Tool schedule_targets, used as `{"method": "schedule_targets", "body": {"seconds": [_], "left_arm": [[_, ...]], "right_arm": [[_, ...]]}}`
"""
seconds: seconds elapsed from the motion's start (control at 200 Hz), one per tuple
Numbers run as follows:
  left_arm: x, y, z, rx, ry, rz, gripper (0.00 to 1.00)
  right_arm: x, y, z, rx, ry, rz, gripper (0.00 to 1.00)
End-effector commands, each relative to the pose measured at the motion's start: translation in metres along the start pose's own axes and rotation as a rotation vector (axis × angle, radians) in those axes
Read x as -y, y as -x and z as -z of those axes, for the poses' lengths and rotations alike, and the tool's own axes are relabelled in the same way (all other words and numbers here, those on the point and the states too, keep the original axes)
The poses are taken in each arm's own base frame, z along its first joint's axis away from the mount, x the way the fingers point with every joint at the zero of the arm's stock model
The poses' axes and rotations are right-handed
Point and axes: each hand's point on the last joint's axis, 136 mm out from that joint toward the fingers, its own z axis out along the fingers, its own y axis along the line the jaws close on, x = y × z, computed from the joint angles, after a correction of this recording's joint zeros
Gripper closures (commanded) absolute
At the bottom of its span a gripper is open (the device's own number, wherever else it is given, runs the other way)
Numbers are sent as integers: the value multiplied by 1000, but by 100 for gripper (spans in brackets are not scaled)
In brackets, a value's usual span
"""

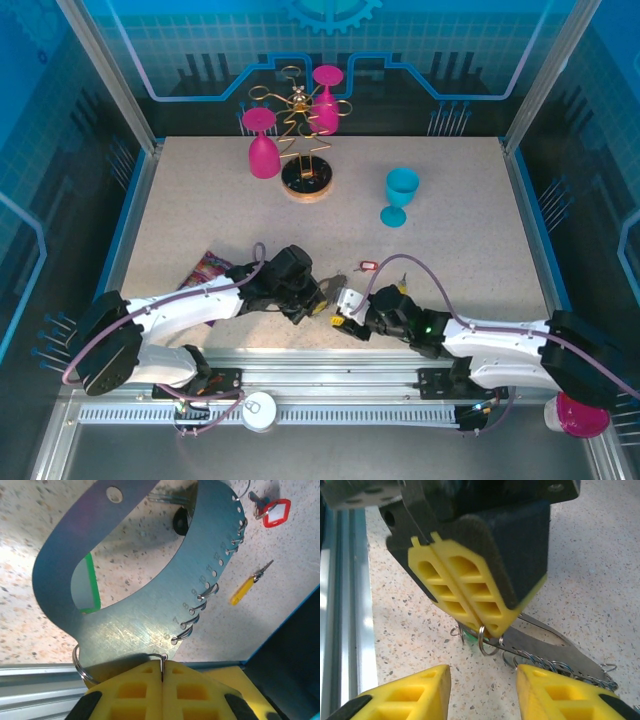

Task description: Put the keys on the keyring

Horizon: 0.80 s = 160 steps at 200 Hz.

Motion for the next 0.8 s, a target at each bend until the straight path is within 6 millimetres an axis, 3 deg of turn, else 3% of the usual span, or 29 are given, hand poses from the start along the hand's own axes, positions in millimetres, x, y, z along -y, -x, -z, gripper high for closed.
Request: {"method": "schedule_targets", "body": {"seconds": [0.0, 0.26, 0.795], "left_arm": [[2, -9, -3, -70, -6, 64, 100], [-4, -8, -3, -74, 8, 107, 100], [-6, -5, -4, -62, 16, 152, 100]], "right_arm": [[7, 8, -7, 54, -57, 65, 61], [11, 10, -17, 94, -108, 112, 68], [1, 11, -9, 125, -96, 169, 86]]}}
